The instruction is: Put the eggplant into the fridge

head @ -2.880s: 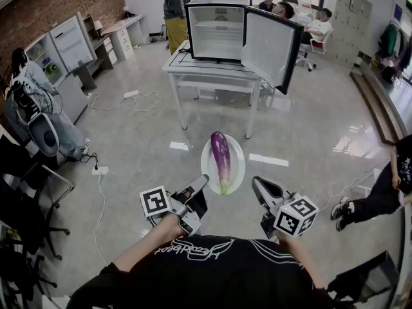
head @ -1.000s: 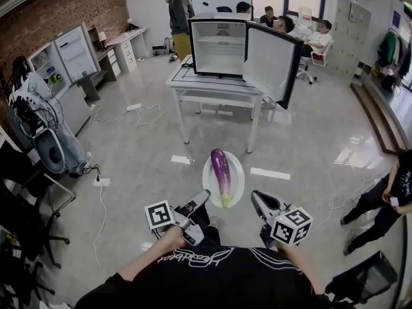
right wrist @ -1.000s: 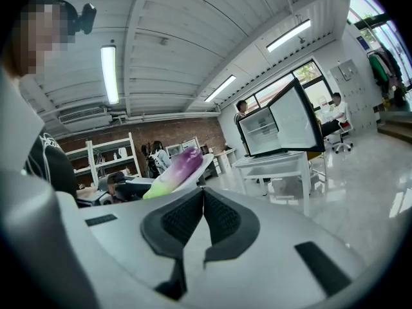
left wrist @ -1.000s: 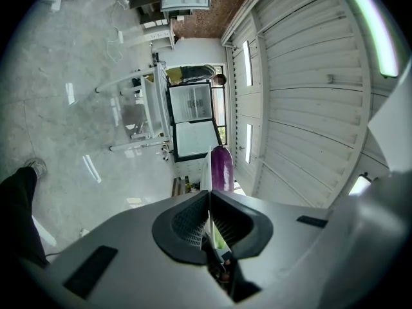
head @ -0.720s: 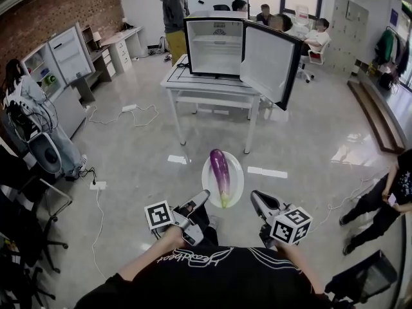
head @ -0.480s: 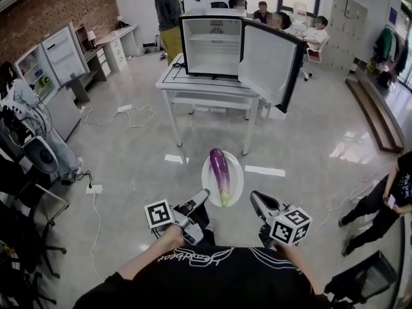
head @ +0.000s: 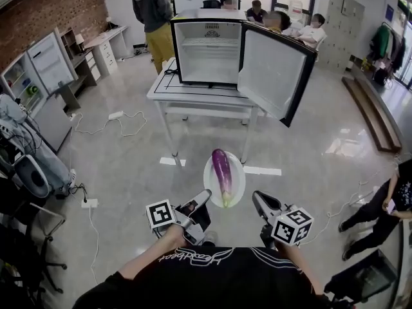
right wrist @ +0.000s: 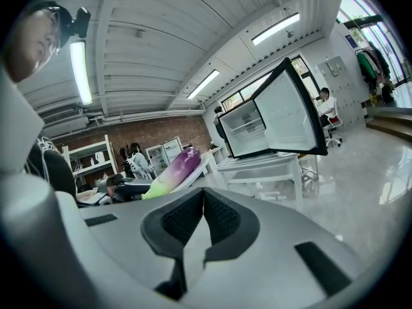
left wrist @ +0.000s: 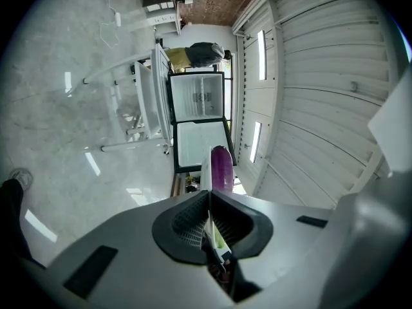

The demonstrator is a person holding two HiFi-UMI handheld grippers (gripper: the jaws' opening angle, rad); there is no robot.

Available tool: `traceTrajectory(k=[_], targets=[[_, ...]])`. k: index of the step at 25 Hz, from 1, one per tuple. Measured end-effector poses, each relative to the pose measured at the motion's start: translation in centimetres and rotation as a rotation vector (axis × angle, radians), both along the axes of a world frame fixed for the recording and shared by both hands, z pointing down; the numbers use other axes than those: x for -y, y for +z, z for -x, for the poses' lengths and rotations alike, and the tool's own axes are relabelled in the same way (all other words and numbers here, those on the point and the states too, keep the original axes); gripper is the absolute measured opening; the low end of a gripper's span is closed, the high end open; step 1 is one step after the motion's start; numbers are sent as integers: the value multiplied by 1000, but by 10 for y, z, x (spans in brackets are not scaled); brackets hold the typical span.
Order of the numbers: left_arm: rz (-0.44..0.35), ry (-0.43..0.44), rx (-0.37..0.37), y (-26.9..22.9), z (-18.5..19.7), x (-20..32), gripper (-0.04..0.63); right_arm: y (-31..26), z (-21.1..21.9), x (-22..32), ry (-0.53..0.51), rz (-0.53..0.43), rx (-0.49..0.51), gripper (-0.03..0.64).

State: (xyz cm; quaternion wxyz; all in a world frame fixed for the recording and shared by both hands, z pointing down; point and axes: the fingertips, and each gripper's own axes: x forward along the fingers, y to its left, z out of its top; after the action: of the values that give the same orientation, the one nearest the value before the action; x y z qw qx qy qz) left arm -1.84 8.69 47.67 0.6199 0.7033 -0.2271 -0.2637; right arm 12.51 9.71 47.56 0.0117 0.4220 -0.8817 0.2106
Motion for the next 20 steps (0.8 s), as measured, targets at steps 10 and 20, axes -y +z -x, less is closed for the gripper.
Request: traceTrajectory(k=[10,20], targets=[[5,6,-31,-5,25,109,21,-5,28,107,5,17,-27,8],[-6,2,-34,-4,53,192,21,-6,54,189,9,8,-24,8]])
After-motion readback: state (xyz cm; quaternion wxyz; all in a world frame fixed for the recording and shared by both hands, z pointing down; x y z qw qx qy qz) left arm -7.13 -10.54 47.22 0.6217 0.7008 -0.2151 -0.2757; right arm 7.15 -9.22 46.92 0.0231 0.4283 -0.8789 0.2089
